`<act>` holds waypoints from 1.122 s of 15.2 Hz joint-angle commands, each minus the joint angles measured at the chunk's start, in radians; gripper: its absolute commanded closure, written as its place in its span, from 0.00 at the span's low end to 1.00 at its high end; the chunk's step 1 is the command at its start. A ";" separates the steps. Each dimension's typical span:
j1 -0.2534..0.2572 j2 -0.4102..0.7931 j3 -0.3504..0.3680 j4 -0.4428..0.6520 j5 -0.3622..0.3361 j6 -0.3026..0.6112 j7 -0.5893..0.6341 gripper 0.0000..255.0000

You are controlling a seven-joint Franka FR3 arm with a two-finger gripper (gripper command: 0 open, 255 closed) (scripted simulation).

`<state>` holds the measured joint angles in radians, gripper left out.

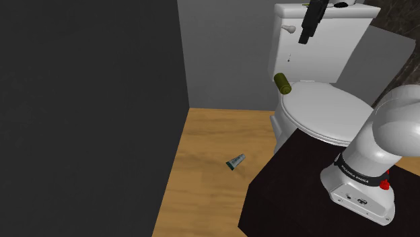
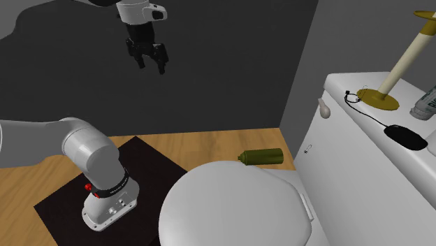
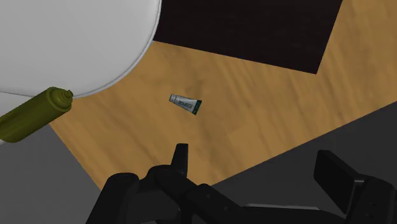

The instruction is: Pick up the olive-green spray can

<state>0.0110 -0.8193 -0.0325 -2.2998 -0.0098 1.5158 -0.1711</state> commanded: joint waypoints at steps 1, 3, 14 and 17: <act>0.000 0.000 0.000 0.000 0.000 0.000 0.000 0.00; -0.021 0.036 -0.020 -0.020 -0.008 0.058 0.013 0.00; -0.125 0.287 -0.139 -0.063 -0.027 0.364 0.074 0.00; -0.149 0.368 -0.174 -0.057 -0.021 0.441 0.086 0.00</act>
<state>-0.1287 -0.4878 -0.1912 -2.3635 -0.0329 1.9245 -0.0852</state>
